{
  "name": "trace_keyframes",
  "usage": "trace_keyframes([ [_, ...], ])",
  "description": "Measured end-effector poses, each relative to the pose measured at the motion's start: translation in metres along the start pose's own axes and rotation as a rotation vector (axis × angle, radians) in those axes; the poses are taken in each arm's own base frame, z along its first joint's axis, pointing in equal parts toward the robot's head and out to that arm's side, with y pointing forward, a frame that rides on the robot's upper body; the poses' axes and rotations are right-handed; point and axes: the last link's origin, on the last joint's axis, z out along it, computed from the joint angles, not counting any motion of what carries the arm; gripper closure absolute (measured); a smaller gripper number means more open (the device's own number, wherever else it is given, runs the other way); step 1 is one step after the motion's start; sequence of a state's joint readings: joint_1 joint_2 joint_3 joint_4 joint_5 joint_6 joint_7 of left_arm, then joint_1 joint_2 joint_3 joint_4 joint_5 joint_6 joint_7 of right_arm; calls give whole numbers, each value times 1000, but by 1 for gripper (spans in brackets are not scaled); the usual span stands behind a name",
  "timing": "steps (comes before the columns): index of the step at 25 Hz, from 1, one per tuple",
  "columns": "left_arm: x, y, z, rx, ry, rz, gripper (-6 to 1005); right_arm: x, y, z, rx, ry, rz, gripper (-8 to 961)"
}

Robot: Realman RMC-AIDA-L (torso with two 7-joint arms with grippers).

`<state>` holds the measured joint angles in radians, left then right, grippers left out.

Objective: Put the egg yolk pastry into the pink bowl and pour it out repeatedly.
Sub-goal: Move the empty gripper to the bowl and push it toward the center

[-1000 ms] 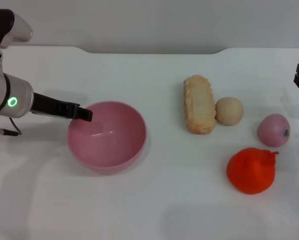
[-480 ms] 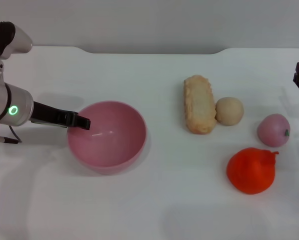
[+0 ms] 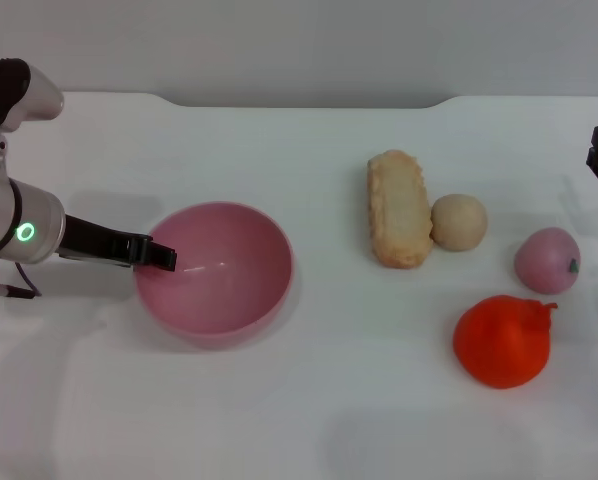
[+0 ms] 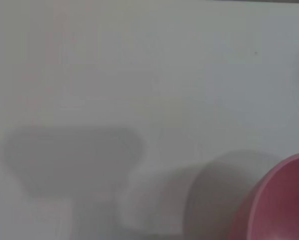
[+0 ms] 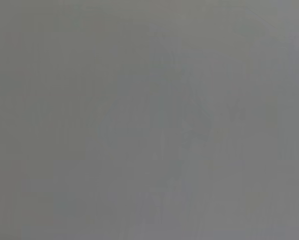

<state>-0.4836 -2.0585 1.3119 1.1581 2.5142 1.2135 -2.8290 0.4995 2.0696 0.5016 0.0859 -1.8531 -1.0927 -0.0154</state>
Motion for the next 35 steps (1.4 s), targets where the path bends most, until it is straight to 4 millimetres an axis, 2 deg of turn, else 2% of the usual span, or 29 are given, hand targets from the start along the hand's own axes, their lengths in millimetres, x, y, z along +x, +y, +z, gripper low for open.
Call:
trace_keyframes([
  [9,0,-2,0,2,11,-20,372,1,0,-2,2,2,2,163],
  [16,2,-3,0,3,24,-20,542,1,-1,-4,6,-3,2,164],
  [28,3,-1,-1,-2,23,-15,944,0,-5,-3,32,-8,42,163],
  [31,3,0,-1,-9,26,-16,949,-1,-9,-2,45,-12,102,163],
  [35,9,4,-5,-21,55,-7,953,-8,-31,4,38,-42,328,162],
])
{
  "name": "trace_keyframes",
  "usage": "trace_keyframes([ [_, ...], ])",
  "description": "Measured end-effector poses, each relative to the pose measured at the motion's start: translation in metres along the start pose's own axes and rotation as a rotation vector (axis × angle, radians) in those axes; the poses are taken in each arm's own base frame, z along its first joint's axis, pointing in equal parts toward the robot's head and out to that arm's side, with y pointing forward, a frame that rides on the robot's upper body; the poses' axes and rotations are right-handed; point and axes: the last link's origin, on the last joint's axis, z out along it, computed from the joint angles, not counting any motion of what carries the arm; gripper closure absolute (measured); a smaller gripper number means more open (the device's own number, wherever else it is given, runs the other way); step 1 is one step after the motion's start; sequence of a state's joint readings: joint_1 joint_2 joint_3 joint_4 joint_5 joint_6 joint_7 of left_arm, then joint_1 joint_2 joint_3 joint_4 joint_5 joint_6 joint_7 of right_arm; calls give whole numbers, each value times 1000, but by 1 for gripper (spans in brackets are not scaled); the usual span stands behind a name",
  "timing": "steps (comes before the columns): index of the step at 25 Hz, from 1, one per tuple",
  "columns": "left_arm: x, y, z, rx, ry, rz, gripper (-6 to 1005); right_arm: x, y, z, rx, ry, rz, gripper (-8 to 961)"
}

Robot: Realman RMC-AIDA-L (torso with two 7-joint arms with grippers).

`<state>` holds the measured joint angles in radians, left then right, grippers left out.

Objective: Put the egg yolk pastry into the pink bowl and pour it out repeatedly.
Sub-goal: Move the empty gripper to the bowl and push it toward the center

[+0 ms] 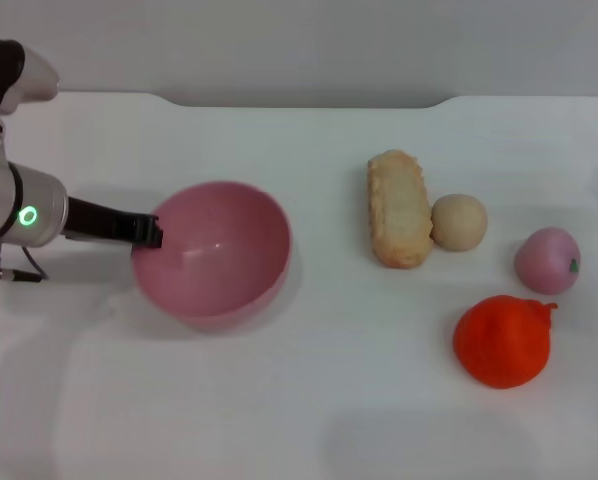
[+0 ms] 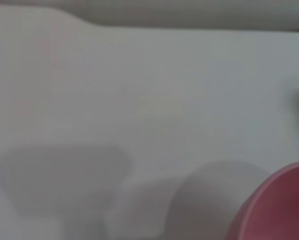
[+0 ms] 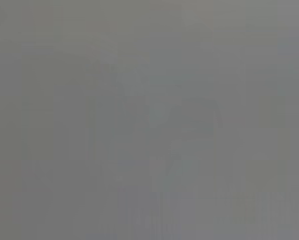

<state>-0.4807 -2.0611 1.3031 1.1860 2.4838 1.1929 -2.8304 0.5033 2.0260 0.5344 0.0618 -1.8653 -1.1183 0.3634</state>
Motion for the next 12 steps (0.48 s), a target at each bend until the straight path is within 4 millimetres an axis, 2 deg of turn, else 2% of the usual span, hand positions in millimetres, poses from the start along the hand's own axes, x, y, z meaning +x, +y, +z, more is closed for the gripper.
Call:
trace_keyframes([
  [3,8,5,-6,-11,28,14,954,-17,-11,8,-73,-16,129,162],
  [6,23,13,-18,-27,55,36,954,-38,-14,16,-182,-43,178,162],
  [9,35,18,-31,-36,86,51,954,-63,-9,25,-349,-29,224,162],
  [12,41,21,-36,-37,106,63,954,-94,3,36,-521,37,239,163],
])
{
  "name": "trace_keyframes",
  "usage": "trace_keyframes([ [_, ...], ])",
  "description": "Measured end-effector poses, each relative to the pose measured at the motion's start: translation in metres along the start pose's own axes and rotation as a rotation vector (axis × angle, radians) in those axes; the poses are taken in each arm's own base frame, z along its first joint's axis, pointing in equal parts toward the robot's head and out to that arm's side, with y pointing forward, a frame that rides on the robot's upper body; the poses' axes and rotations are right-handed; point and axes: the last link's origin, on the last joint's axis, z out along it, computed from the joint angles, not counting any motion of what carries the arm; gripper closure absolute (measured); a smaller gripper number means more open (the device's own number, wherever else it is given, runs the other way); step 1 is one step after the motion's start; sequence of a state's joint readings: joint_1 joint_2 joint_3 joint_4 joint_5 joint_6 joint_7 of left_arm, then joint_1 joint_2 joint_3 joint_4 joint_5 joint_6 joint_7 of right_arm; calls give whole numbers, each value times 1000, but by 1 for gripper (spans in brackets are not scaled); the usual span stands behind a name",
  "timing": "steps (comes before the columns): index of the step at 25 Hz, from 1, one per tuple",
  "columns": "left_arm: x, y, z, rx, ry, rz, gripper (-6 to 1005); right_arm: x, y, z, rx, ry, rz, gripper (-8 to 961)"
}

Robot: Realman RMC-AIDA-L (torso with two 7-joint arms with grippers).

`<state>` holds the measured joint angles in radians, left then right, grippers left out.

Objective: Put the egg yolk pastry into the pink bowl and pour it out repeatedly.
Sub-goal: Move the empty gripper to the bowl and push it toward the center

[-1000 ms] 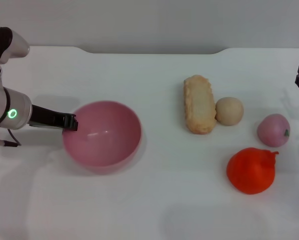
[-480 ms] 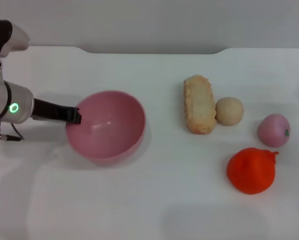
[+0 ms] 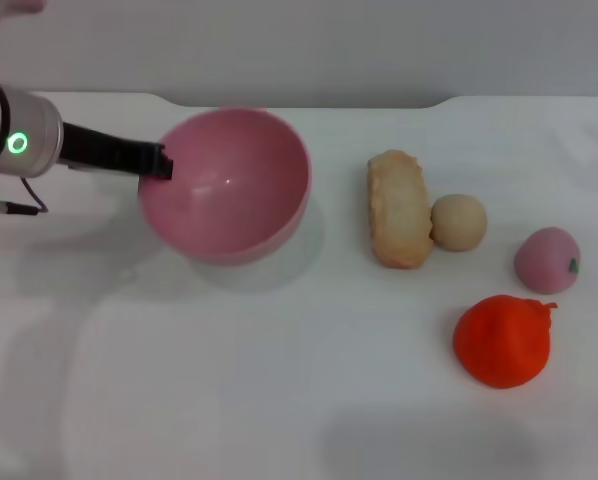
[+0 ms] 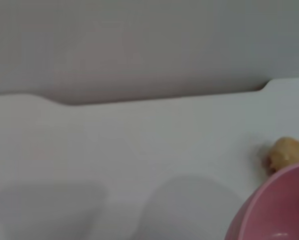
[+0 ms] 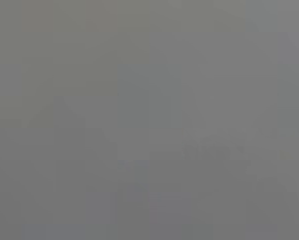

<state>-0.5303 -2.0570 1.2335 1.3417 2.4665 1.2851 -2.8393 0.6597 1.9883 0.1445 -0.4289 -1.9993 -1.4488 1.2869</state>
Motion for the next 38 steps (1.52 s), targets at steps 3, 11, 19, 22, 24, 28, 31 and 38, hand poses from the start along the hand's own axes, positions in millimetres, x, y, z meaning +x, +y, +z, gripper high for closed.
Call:
trace_keyframes([
  [3,2,1,1,-1,6,7,954,-30,12,13,-75,84,-54,163],
  [11,4,4,4,-9,27,9,953,-92,56,36,-118,374,-281,163],
  [19,8,9,3,-36,43,7,953,-73,84,53,-69,795,-430,163],
  [22,13,12,3,-44,45,7,953,-49,85,57,-91,909,-420,162],
  [24,12,13,3,-46,45,7,953,-32,84,59,-109,962,-394,162],
  [28,12,14,4,-53,45,7,953,-6,81,62,-124,1024,-356,162],
  [31,11,15,4,-57,43,8,953,7,77,62,-105,1064,-364,163],
  [38,9,20,8,-85,38,22,954,36,69,65,-77,1112,-354,181],
])
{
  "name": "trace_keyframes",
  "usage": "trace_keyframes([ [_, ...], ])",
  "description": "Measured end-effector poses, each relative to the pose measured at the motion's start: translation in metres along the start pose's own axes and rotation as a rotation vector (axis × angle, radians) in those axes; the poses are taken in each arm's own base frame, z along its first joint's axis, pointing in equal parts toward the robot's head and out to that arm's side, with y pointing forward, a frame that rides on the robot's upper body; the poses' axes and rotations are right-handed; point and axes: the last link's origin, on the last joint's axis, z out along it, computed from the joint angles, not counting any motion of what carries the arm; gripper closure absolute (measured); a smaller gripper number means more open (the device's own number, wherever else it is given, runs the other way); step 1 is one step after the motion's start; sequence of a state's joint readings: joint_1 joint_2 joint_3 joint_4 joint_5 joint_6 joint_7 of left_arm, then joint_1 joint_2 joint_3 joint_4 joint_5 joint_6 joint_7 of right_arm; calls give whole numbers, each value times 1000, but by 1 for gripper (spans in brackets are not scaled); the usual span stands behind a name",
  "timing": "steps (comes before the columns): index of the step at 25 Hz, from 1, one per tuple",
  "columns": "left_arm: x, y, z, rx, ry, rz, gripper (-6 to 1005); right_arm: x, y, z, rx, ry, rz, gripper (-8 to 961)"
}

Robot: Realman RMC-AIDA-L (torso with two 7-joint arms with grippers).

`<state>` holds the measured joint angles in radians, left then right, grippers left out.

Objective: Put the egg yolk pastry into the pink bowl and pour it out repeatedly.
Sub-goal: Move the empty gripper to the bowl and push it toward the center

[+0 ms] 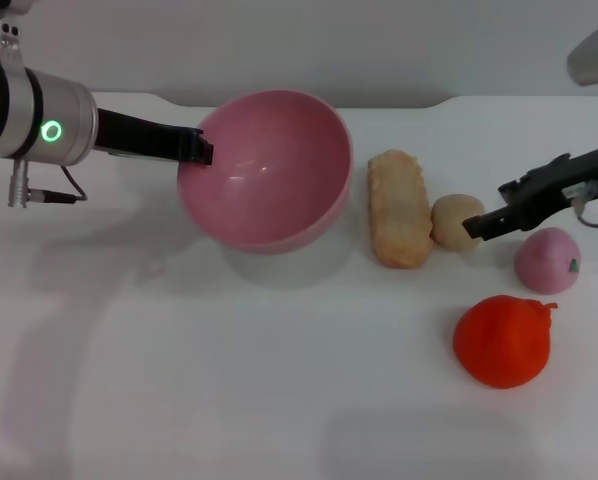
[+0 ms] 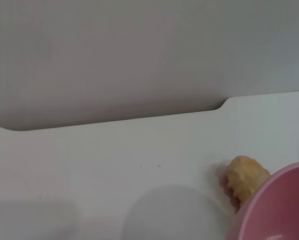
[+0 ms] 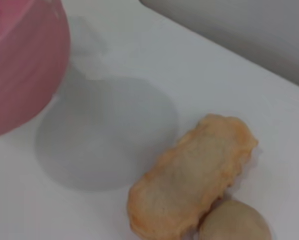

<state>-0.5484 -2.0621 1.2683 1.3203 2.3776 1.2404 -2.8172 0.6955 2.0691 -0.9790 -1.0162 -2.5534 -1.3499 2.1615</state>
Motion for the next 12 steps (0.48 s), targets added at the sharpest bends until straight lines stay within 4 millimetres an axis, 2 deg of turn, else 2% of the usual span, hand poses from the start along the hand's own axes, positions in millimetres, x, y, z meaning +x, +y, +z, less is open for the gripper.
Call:
trace_keyframes([
  [8,-2,0,1,-8,3,0,954,5,-4,28,70,4,-9,211],
  [12,-3,0,1,-14,3,-4,953,7,-3,35,79,10,-10,226],
])
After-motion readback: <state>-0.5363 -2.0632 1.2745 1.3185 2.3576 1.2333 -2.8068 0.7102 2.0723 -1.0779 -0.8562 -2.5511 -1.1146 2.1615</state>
